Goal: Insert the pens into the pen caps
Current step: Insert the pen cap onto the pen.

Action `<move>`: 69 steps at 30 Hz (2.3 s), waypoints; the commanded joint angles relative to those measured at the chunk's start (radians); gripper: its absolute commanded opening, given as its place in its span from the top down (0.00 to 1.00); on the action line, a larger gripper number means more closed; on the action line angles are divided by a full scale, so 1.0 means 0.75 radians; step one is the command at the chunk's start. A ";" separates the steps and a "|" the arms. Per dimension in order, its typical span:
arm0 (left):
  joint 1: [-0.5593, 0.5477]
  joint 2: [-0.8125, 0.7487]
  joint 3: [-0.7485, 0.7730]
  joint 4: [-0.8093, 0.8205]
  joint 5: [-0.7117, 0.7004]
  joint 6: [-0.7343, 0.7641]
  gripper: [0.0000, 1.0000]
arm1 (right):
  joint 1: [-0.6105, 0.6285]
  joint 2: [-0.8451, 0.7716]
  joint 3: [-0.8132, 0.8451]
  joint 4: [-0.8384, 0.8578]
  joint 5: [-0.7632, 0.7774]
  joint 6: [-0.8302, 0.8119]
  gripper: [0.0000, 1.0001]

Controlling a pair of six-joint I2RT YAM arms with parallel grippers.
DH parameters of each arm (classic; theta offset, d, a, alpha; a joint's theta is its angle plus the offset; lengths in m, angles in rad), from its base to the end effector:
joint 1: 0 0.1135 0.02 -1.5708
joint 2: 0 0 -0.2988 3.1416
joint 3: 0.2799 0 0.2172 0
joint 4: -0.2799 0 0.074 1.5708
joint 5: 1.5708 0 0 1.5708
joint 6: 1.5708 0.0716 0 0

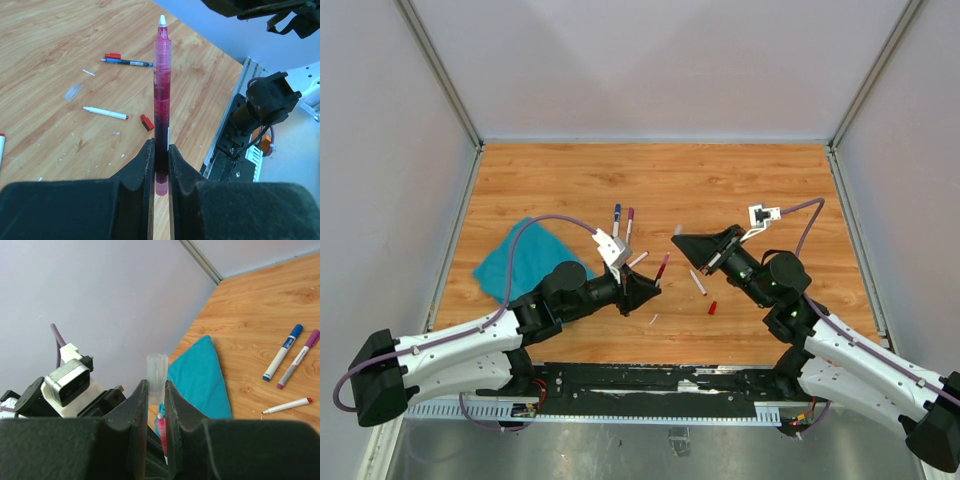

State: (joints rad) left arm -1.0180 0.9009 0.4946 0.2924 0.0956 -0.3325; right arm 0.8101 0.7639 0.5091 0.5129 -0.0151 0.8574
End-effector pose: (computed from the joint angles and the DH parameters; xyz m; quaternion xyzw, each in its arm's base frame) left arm 0.0962 -0.1689 0.3038 0.2805 0.6913 -0.4435 0.4967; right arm 0.1110 0.1182 0.3628 0.0085 0.6102 0.5897 0.5290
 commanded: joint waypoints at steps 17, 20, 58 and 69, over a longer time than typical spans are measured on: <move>-0.013 -0.019 0.022 0.073 -0.002 0.028 0.99 | 0.018 0.024 -0.020 0.090 -0.094 -0.075 0.96; -0.013 -0.020 0.020 0.071 -0.008 0.027 1.00 | 0.019 0.020 -0.023 0.092 -0.123 -0.093 0.95; -0.012 -0.011 0.030 0.270 -0.002 -0.158 1.00 | 0.020 0.129 -0.146 0.347 -0.244 -0.181 0.89; -0.012 -0.023 0.037 0.278 -0.042 -0.153 1.00 | 0.018 0.117 -0.156 0.344 -0.274 -0.206 0.74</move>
State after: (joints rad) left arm -1.0180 0.8993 0.4934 0.3870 0.0795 -0.4610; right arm 0.8101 0.8551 0.4156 0.8162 -0.1764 0.7464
